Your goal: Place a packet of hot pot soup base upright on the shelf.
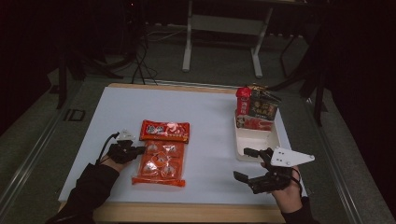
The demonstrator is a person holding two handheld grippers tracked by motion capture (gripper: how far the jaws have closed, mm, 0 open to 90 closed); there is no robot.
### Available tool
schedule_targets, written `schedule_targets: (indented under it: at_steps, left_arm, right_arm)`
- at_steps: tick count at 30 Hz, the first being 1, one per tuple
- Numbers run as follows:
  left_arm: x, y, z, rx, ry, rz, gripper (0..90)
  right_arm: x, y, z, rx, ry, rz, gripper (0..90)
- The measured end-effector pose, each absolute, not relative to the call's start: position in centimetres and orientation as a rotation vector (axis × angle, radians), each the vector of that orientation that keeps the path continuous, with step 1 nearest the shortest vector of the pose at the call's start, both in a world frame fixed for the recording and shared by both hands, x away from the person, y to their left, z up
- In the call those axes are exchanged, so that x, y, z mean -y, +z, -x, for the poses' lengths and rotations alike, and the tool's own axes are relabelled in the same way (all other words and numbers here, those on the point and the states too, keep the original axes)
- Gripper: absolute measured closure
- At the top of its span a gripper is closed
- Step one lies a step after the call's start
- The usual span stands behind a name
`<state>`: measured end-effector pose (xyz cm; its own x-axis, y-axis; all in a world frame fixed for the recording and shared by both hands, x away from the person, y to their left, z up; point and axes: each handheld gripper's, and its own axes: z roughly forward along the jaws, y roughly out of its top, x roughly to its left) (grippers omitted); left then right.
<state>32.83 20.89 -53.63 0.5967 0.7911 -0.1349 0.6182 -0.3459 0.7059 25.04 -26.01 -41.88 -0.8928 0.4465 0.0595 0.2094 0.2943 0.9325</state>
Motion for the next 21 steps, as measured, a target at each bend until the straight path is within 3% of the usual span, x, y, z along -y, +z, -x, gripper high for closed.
schedule_targets:
  at_steps: [9, 21]
  left_arm:
    - [-20.3, -53.3, -33.1, -1.089, 0.276, -2.111, 90.0]
    - [-16.3, -53.2, -33.6, -0.999, 0.24, -2.156, 90.0]
  right_arm:
    - [25.9, -41.9, -25.1, -2.351, 1.637, -0.604, 13.6]
    - [26.2, -41.8, -25.0, -2.345, 1.645, -0.607, 13.6]
